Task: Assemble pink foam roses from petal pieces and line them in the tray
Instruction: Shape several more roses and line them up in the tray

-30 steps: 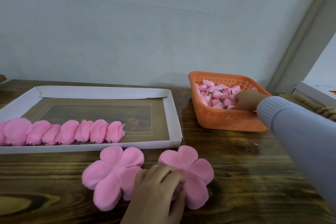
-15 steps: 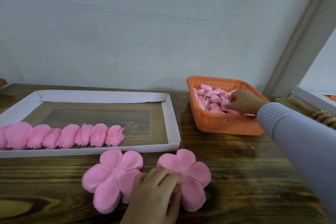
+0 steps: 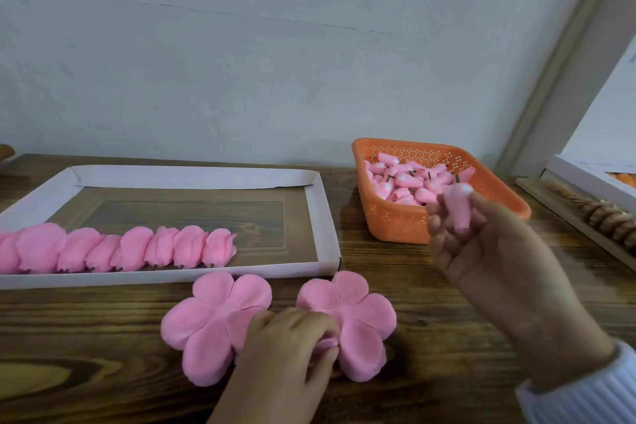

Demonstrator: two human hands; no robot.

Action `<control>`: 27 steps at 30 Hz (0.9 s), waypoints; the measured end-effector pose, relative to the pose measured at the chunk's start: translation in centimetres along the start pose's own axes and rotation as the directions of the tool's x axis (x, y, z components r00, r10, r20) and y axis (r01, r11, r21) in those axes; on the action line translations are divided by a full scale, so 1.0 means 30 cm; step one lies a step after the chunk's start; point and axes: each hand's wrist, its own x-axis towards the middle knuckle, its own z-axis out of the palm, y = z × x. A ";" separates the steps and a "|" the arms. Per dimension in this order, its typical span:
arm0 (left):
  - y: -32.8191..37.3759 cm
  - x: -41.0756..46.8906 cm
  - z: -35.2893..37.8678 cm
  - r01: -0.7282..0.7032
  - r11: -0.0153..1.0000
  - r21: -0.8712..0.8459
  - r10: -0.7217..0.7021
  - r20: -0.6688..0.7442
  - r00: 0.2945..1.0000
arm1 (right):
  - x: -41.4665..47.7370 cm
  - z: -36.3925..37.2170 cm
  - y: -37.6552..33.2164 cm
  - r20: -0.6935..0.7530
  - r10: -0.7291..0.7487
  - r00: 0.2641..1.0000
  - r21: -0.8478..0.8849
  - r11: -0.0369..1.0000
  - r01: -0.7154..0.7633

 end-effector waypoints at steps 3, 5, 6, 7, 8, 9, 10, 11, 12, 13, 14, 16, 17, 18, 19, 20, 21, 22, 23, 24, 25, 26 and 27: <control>0.004 0.003 -0.015 0.028 0.998 -0.051 -0.026 0.030 0.999 | -0.059 0.008 0.083 0.018 0.051 0.999 -0.028 0.998 -0.051; 0.007 0.007 -0.023 0.030 0.998 -0.054 -0.028 0.035 0.999 | -0.075 0.009 0.151 -0.025 0.014 1.000 -0.123 0.992 -0.017; 0.005 0.007 -0.025 0.041 0.996 -0.079 -0.039 0.038 0.999 | -0.080 0.005 0.181 -0.046 -0.030 0.998 -0.192 0.981 0.021; 0.001 0.004 -0.026 0.071 0.991 -0.109 -0.068 0.035 0.997 | -0.082 0.003 0.205 -0.060 -0.072 0.996 -0.267 0.962 0.053; -0.006 0.002 -0.024 0.107 0.984 -0.139 -0.104 0.028 0.994 | -0.084 0.002 0.224 -0.063 -0.104 0.993 -0.344 0.936 0.076; -0.013 -0.002 -0.024 0.140 0.976 -0.168 -0.137 0.030 0.990 | -0.088 -0.001 0.239 -0.054 -0.123 0.991 -0.414 0.906 0.090; -0.018 -0.004 -0.025 0.157 0.970 -0.185 -0.156 0.021 0.988 | -0.090 -0.002 0.249 -0.039 -0.130 0.991 -0.472 0.876 0.096; -0.020 -0.004 -0.027 0.157 0.969 -0.191 -0.160 0.003 0.987 | -0.094 -0.004 0.256 -0.021 -0.127 0.992 -0.520 0.849 0.097; -0.018 -0.003 -0.030 0.148 0.970 -0.192 -0.154 -0.013 0.988 | -0.097 -0.003 0.260 0.000 -0.120 0.993 -0.560 0.822 0.099; -0.015 -0.001 -0.032 0.137 0.973 -0.186 -0.143 -0.019 0.990 | -0.101 -0.001 0.264 0.019 -0.114 0.993 -0.589 0.802 0.103; -0.012 0.002 -0.034 0.129 0.976 -0.177 -0.134 -0.019 0.991 | -0.102 0.001 0.266 0.031 -0.110 0.993 -0.603 0.791 0.106; -0.009 0.001 -0.036 0.123 0.978 -0.169 -0.127 -0.015 0.992 | -0.104 0.000 0.269 0.058 -0.110 0.992 -0.611 0.782 0.123; -0.010 -0.001 -0.039 0.130 0.979 -0.159 -0.133 -0.010 0.991 | -0.105 -0.002 0.269 0.075 -0.113 0.991 -0.616 0.776 0.135; -0.011 -0.002 -0.042 0.142 0.980 -0.137 -0.144 -0.008 0.989 | -0.105 -0.004 0.267 0.091 -0.119 0.989 -0.622 0.768 0.150; -0.014 -0.003 -0.045 0.148 0.983 -0.111 -0.150 -0.014 0.989 | -0.105 -0.005 0.267 0.104 -0.125 0.987 -0.629 0.760 0.163; -0.013 -0.004 -0.049 0.147 0.985 -0.087 -0.150 -0.028 0.988 | -0.106 -0.007 0.268 0.115 -0.129 0.985 -0.634 0.753 0.173; -0.010 -0.003 -0.054 0.146 0.986 -0.077 -0.148 -0.033 0.988 | -0.106 -0.009 0.269 0.125 -0.131 0.983 -0.640 0.746 0.181; -0.004 -0.002 -0.062 0.147 0.986 -0.076 -0.149 -0.024 0.988 | -0.106 -0.008 0.270 0.132 -0.133 0.982 -0.647 0.739 0.187; -0.001 0.000 -0.068 0.142 0.987 -0.073 -0.142 -0.008 0.990 | -0.106 -0.010 0.271 0.136 -0.134 0.982 -0.654 0.732 0.191; 0.002 0.000 -0.070 0.122 0.990 -0.066 -0.121 0.009 0.993 | -0.105 -0.012 0.272 0.138 -0.134 0.981 -0.660 0.726 0.192; 0.005 0.000 -0.074 0.102 0.994 -0.050 -0.100 0.025 0.995 | -0.103 -0.014 0.273 0.140 -0.133 0.981 -0.666 0.721 0.193; 0.007 -0.002 -0.077 0.092 0.995 -0.032 -0.091 0.042 0.995 | -0.101 -0.016 0.273 0.146 -0.132 0.981 -0.673 0.713 0.196; 0.007 -0.003 -0.079 0.090 0.996 -0.018 -0.089 0.058 0.994 | -0.099 -0.019 0.274 0.152 -0.130 0.980 -0.681 0.705 0.200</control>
